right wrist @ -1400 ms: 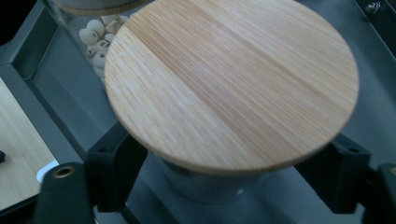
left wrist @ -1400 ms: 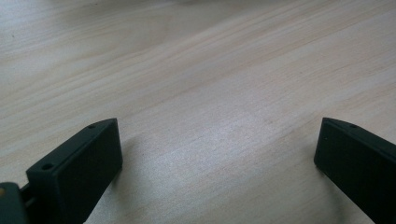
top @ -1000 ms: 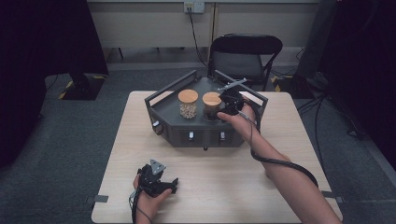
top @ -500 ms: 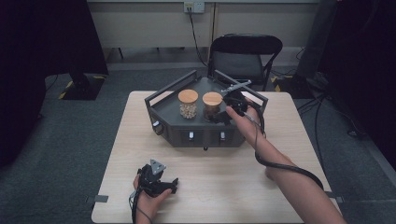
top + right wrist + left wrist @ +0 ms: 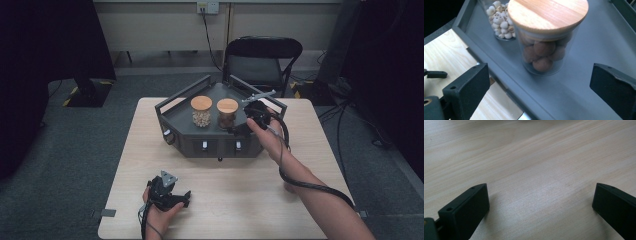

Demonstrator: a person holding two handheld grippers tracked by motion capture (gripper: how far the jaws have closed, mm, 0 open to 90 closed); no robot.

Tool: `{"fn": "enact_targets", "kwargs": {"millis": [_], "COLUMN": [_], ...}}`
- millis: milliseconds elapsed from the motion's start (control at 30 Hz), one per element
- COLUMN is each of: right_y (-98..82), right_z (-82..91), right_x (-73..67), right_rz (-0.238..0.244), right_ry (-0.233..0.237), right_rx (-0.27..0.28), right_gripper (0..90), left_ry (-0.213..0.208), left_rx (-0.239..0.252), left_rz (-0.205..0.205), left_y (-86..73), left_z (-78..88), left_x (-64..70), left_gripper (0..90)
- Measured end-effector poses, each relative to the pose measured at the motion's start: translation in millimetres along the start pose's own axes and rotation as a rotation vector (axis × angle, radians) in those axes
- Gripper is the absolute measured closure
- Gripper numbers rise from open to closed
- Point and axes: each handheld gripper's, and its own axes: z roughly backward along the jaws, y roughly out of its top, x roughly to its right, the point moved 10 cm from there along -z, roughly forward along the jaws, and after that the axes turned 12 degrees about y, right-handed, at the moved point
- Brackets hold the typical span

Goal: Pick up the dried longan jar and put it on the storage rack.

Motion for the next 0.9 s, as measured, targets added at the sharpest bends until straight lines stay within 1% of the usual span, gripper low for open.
{"fn": "enact_targets", "kwargs": {"millis": [333,600,900], "right_y": [-6.7,-17.2,-26.9], "right_z": [8.0,10.0,12.5], "right_x": [-8.1,-15.1,-21.2], "right_rz": [0.009,0.02,0.019], "right_ry": [0.003,0.018,0.042], "right_rx": [0.01,0.005,0.012], "right_gripper": [1.8,1.9,1.9], "left_ry": [0.0,0.0,0.0], "left_rx": [0.0,0.0,0.0], "left_rz": [0.0,0.0,0.0], "left_y": [0.0,0.0,0.0], "left_z": [0.0,0.0,0.0], "left_x": [0.0,0.0,0.0], "left_gripper": [0.1,0.0,0.0]}}
